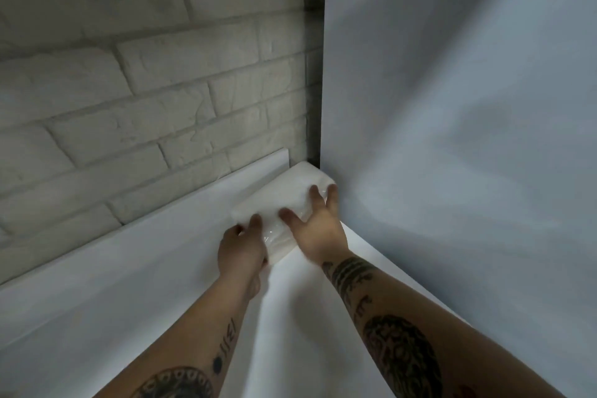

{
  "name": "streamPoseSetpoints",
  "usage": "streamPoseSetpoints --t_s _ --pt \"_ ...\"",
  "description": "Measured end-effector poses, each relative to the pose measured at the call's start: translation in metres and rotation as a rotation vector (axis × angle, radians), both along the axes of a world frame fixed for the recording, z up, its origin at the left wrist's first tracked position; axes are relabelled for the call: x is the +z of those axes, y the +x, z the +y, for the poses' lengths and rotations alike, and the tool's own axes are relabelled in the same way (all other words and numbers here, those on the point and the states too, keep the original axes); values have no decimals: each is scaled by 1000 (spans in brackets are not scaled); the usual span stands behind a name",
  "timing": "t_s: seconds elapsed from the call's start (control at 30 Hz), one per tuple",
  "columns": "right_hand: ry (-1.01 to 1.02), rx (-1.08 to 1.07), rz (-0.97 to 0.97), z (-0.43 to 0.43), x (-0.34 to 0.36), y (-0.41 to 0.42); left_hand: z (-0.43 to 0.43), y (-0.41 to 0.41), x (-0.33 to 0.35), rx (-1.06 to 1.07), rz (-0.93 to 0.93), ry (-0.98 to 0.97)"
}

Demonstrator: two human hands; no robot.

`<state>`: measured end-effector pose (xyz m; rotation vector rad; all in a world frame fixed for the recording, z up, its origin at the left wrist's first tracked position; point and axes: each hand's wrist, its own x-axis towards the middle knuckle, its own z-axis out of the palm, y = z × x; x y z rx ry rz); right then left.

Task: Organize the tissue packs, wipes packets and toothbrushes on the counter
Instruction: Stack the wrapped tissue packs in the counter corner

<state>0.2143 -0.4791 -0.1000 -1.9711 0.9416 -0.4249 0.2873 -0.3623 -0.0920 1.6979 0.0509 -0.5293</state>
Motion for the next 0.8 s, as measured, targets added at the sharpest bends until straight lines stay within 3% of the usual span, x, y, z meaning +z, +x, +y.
streamPoseSetpoints --t_s 0.57,0.8 --pt "14 48 121 -30 13 53 -29 66 -1 -24 81 -9" --pt "-25 73 147 -31 23 48 -15 68 4 -160 60 33"
